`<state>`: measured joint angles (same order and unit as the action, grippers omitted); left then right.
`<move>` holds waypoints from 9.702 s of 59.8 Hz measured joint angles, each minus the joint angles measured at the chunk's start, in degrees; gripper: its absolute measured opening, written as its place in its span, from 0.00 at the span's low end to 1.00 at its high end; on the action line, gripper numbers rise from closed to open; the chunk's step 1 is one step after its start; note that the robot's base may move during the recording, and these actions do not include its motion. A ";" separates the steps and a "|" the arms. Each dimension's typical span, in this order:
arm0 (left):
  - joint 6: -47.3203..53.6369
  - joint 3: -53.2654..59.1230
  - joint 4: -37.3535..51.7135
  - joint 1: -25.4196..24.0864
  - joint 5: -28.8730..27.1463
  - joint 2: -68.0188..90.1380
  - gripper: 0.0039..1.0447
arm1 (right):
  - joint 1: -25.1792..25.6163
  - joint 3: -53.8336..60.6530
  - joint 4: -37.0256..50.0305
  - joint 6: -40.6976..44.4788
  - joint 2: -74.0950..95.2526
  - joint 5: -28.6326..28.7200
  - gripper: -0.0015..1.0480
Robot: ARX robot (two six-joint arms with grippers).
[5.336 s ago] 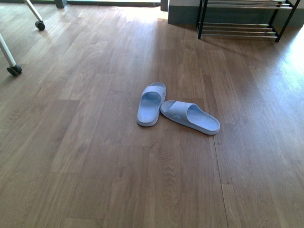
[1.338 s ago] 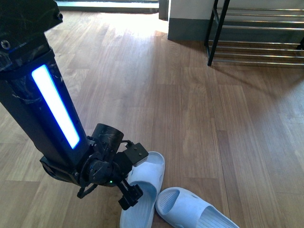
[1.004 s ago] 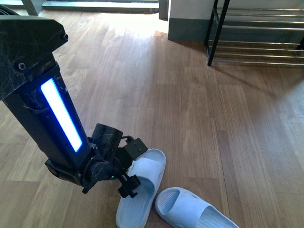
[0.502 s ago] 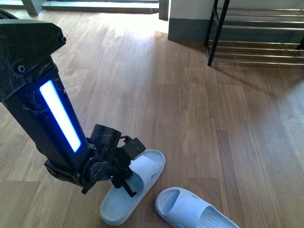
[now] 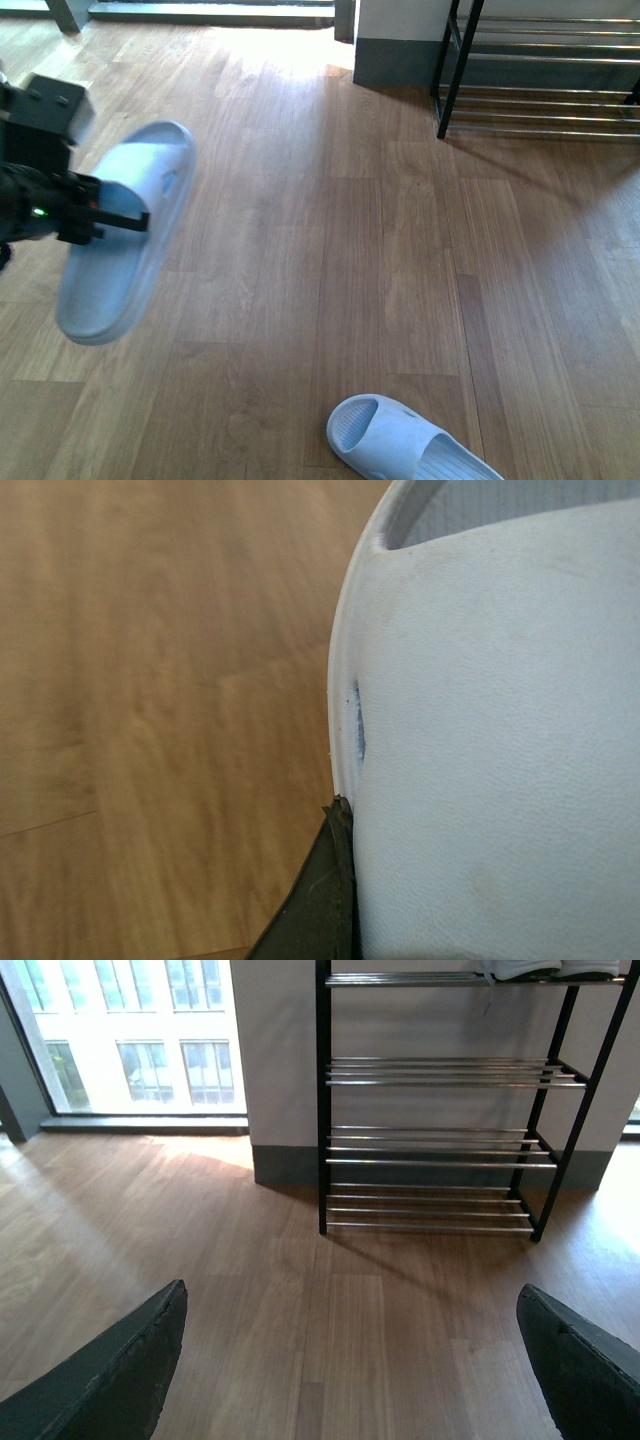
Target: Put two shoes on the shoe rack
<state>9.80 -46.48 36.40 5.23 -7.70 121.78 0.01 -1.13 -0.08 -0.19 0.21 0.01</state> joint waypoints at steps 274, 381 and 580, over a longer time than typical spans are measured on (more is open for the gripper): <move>-3.63 35.28 -16.87 -2.84 -19.32 -74.05 0.02 | 13.77 -66.31 37.33 43.76 159.42 11.91 0.91; -3.63 35.28 -16.87 -2.84 -19.32 -74.05 0.02 | 4.20 -50.38 55.15 33.59 149.79 14.60 0.01; -3.61 35.30 -16.87 -2.82 -19.26 -73.99 0.02 | 10.88 -23.10 27.06 29.29 58.07 28.79 0.01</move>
<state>6.20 -11.18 19.53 2.42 -26.96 47.79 10.90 -24.23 26.98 29.10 58.28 28.80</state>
